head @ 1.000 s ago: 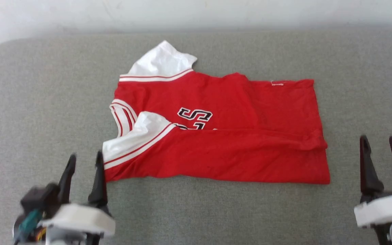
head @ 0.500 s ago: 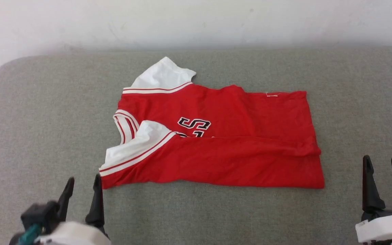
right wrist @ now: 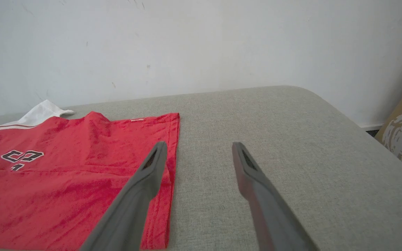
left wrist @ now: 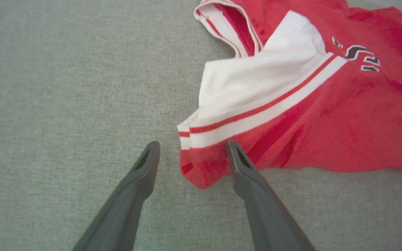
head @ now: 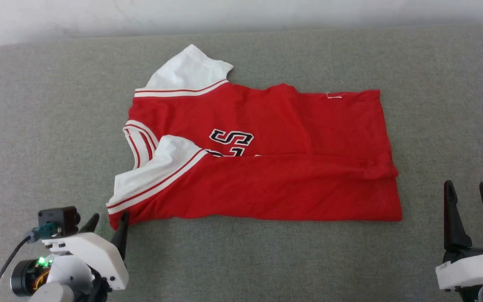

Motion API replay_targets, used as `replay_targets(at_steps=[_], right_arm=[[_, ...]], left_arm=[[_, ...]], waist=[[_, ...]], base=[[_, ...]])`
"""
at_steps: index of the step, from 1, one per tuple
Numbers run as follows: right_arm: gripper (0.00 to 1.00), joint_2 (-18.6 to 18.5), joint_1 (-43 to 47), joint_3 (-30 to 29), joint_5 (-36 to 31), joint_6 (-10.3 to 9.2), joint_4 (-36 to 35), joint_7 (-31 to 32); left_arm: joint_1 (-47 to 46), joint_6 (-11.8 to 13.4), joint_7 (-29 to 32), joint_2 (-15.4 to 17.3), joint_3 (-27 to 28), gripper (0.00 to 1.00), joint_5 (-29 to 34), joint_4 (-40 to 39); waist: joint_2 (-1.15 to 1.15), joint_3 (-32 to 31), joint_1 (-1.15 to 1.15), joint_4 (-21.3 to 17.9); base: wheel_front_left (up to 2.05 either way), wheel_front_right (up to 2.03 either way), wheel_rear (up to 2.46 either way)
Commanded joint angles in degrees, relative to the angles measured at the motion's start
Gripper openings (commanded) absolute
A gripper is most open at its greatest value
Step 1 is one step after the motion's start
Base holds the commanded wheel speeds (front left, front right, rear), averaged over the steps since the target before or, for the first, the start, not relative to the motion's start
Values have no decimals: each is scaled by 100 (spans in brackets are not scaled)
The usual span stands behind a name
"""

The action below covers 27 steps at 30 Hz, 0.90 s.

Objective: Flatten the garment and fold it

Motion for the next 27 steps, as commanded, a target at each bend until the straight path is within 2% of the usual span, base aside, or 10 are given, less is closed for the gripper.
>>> replay_targets(at_steps=[1, 7, 8, 9, 10, 17, 22, 27], right_arm=[[100, 15, -68, -9, -44, -11, -39, 15], [100, 15, -84, 16, -68, -11, -79, 69], [100, 15, -94, 27, -73, -11, -83, 78], [100, 15, -108, 45, -86, -11, -85, 90], [100, 15, -122, 67, -100, -11, -86, 106], [100, 15, -227, 129, -246, -11, -163, 355], [100, 15, -309, -38, -378, -11, -64, 1076], [100, 15, -378, 44, -370, -11, 234, 1683]], left_arm=[[-107, -50, 172, 15, -26, 100, -120, 78], [-218, -207, 760, -48, -154, 100, -469, 345], [-240, -243, 792, -65, -172, 69, -504, 374], [-265, -271, 778, -74, -185, 17, -505, 397], [-281, -305, 769, -94, -195, 0, -526, 421], [-266, -408, 447, -215, -148, 0, -590, 483], [-138, -386, 313, -215, -109, 0, -601, 346], [-133, -361, 297, -198, -119, 0, -584, 145]], waist=[[0, 114, -1, -65], [0, 241, -1, -73], [0, 263, -1, -71], [0, 278, -1, -70], [0, 290, -1, -66], [0, 241, -1, 1], [0, 202, -1, 71], [0, 363, -1, 152]], base=[[0, 0, 0], [0, 0, 0], [0, 0, 0], [0, 0, 0], [0, 0, 0], [0, 0, 0], [0, 0, 0], [0, 0, 0]])
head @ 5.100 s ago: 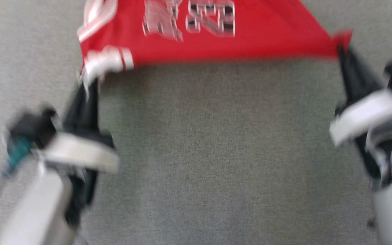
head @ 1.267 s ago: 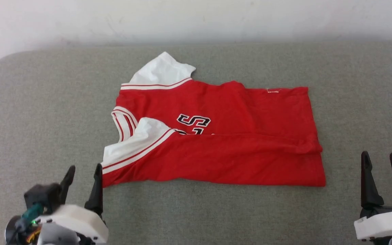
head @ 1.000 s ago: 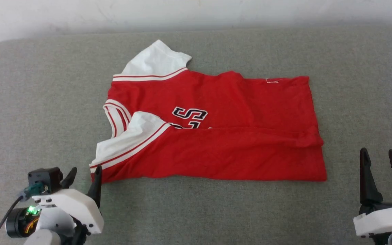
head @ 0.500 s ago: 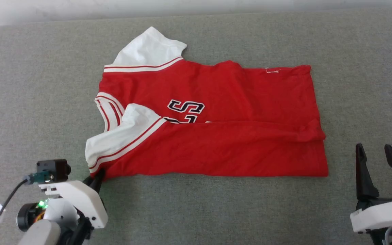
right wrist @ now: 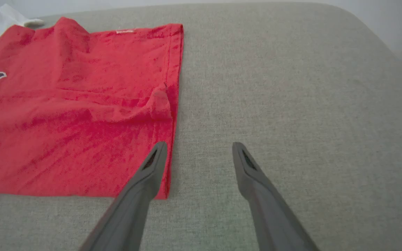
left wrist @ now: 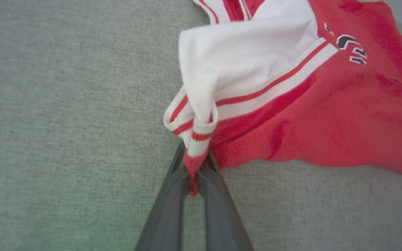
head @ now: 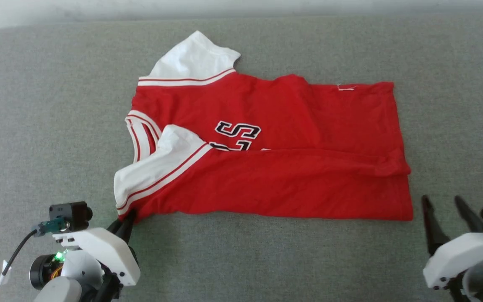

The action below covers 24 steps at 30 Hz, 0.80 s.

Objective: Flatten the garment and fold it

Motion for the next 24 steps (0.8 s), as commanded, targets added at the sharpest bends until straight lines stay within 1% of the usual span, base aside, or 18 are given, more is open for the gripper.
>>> replay_targets(at_steps=[1, 7, 9, 10, 11, 12, 17, 21, 24], right_arm=[[100, 15, -138, 93, 3, -11, 140, 136], [100, 15, -319, 357, 35, -11, 616, 560], [100, 15, -349, 401, 40, -11, 807, 799], [95, 15, -367, 455, 85, -11, 872, 921], [37, 15, -403, 461, 160, -11, 899, 973], [0, 15, -438, 474, 188, -11, 912, 1014], [0, 15, -581, 472, 196, -11, 763, 1067], [0, 15, -619, 288, 210, -11, 539, 972], [0, 15, -566, 93, 256, -11, 342, 942]], left_arm=[[18, 35, -19, -1, -13, 0, 8, -58], [-139, 31, -8, 13, -34, 0, 40, -161], [-194, 22, -1, 12, -47, 0, 47, -155], [-221, 17, 1, 11, -54, 0, 50, -147], [-246, 15, -2, 7, -55, 0, 50, -137], [-270, 14, -6, 2, -56, 0, 49, -126], [-262, 39, -82, -40, 37, 0, -49, -116], [-43, 99, -181, -125, 221, 0, -284, -282], [238, 194, -213, -144, 347, 0, -428, -505]], waist=[[0, 127, 0, 59], [0, 381, 0, 137], [0, 430, 0, 160], [0, 450, 0, 171], [0, 467, 0, 176], [0, 477, 0, 179], [0, 358, 0, 125], [0, 121, 0, 47], [0, -93, 0, 5]], base=[[0, 0, 0], [0, 0, 0], [0, 0, 0], [0, 0, 0], [0, 0, 0], [0, 0, 0], [0, 0, 0], [0, 0, 0], [0, 0, 0]])
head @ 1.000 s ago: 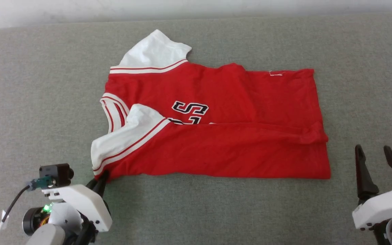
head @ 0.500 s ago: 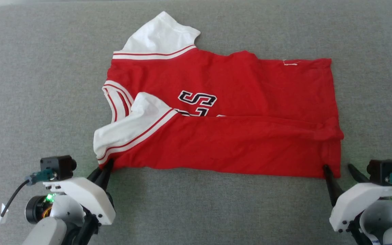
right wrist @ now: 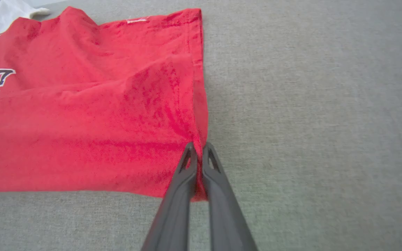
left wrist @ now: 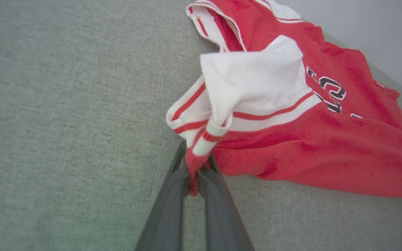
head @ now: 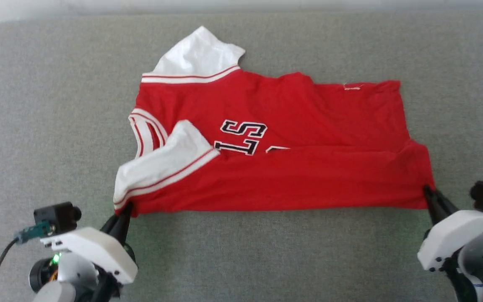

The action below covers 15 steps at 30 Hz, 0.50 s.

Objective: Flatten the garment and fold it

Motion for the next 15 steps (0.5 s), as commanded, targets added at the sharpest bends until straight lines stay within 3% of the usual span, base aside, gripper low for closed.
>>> replay_targets(at_steps=[1, 9, 15], right_arm=[[0, -6, 46, -170, 47, -8, -166, -14], [0, -6, 743, -594, 268, -8, -657, 365], [0, -6, 1118, -589, 516, -8, -623, 486]], left_arm=[[267, 106, -39, -12, 91, 0, -84, -182], [1296, 410, 121, 12, 240, 0, -393, -963], [1711, 503, 235, -52, 202, 0, -557, -1059]], waist=[[0, -319, -1, -98], [0, -618, -1, -100], [0, -654, -1, -93]], base=[[0, 0, 0], [0, 0, 0], [0, 0, 0]])
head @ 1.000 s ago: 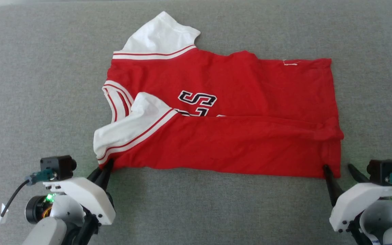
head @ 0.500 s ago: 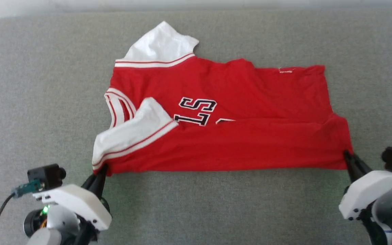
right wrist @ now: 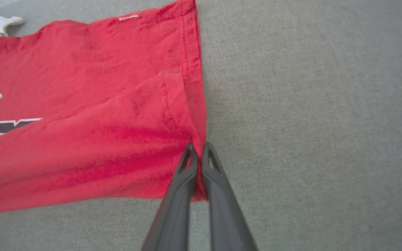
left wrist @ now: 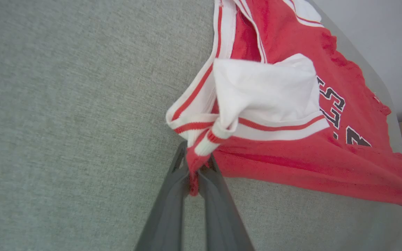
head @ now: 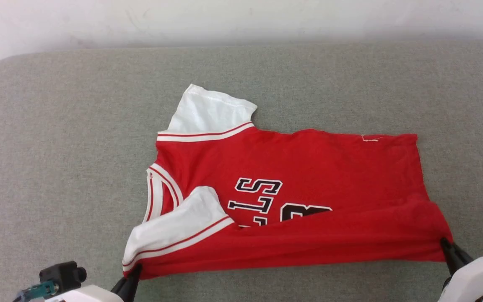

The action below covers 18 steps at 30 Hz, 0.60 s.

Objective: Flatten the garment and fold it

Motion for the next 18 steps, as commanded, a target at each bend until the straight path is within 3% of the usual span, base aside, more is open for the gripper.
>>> replay_targets(at_steps=[1, 5, 6, 8, 9, 10, 11, 12, 13, 18], right_arm=[[0, -16, 72, -23, 67, -14, 46, -6], [0, -16, 113, 60, 141, -14, 279, -105], [13, -16, 101, 75, 136, -14, 330, -132], [100, -16, 77, 146, 67, -14, 406, -146], [100, -16, 55, 145, 51, -14, 433, -169], [100, -16, 6, 113, 15, -14, 471, -218], [100, -16, 6, 113, 15, -14, 471, -218], [100, -16, -9, 105, 1, -14, 475, -225], [100, -16, -19, 84, 2, -14, 465, -242], [100, -16, -36, -28, -56, -14, 190, -462]], left_arm=[[60, 56, 2, -11, 17, 0, -23, 38], [-35, -13, -30, -96, -96, 0, 2, 322], [-91, -66, -24, -110, -143, 0, 9, 408], [-204, -134, -33, -163, -191, 0, -3, 593], [-256, -162, -30, -173, -216, 2, 4, 676], [-343, -204, -45, -205, -238, 21, 0, 805], [-343, -204, -45, -205, -238, 21, 0, 805], [-371, -217, -56, -217, -240, 45, -4, 852], [-384, -222, -83, -221, -228, 100, -2, 883], [-265, -140, -364, -174, -38, 100, 59, 801]], waist=[[0, -14, 1, 12], [0, -39, 1, 41], [0, -45, 1, 48], [0, -54, 1, 58], [0, -54, 1, 57], [0, -59, 1, 59], [0, -59, 1, 59], [0, -69, 1, 59], [0, -83, 1, 60], [0, -188, 1, 39]], base=[[0, 0, 0], [0, 0, 0], [0, 0, 0], [0, 0, 0], [0, 0, 0], [0, 0, 0], [0, 0, 0], [0, 0, 0], [0, 0, 0], [0, 0, 0]])
